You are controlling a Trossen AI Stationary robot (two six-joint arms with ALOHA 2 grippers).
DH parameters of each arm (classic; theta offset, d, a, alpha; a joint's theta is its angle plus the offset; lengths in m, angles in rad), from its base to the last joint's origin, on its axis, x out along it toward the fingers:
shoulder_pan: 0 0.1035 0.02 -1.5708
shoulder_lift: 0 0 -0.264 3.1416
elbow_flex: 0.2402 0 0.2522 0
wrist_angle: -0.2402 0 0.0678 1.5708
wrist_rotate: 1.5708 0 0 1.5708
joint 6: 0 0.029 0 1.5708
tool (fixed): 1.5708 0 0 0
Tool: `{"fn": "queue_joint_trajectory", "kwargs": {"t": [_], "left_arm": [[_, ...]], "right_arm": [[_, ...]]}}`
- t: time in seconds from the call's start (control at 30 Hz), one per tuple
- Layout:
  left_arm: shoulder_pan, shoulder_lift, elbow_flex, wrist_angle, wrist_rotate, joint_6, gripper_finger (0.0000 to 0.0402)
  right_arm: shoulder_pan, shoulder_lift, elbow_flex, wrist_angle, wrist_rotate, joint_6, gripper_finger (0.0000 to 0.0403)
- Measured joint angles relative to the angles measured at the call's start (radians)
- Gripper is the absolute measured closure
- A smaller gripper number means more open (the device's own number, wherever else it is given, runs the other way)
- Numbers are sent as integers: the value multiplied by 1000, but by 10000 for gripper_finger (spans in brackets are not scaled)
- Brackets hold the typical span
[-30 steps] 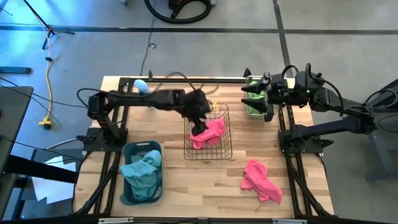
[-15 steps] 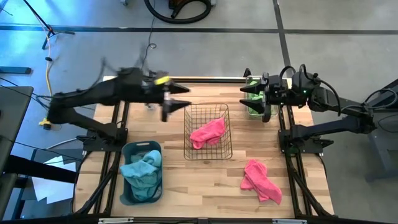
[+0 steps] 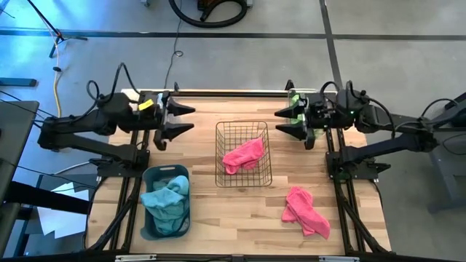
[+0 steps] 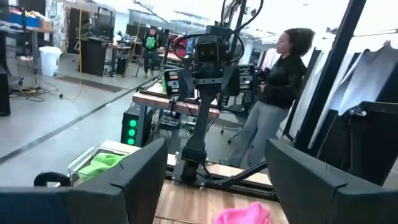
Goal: Sort microfiber towel by color & place in baskets
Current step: Put the pink microfiber cloth into the gold wire basket
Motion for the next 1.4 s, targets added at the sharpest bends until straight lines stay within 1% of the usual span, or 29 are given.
{"fn": "queue_joint_trajectory", "kwargs": {"t": [0.07,0.13,0.33,0.53,0.67,0.77,0.9,1.0,1.13,1.3,1.4], "left_arm": [[0,-30,-32,24,9,7,145],[0,-55,-64,39,12,7,145],[0,-94,-113,106,23,0,145],[0,-104,-118,123,23,-6,145],[1,-109,-118,121,23,-43,145],[1,-108,-118,119,18,-43,145],[2,-109,-118,118,-9,-45,145],[3,-108,-118,113,-30,-57,145],[3,-108,-118,113,-32,-63,145],[3,-108,-118,112,-32,-63,145],[3,-108,-118,112,-32,-64,145]], "right_arm": [[5,11,0,9,0,-46,162],[9,17,0,5,0,-55,162],[7,38,0,6,0,17,162],[7,43,0,7,1,37,162],[7,43,0,7,0,72,162],[7,42,0,7,-37,157,162],[26,42,0,-25,-178,379,162],[81,42,0,-74,-258,517,162],[212,49,0,-169,-278,680,162],[391,80,0,-357,-267,890,162],[490,119,0,-500,-194,1002,162]]}}
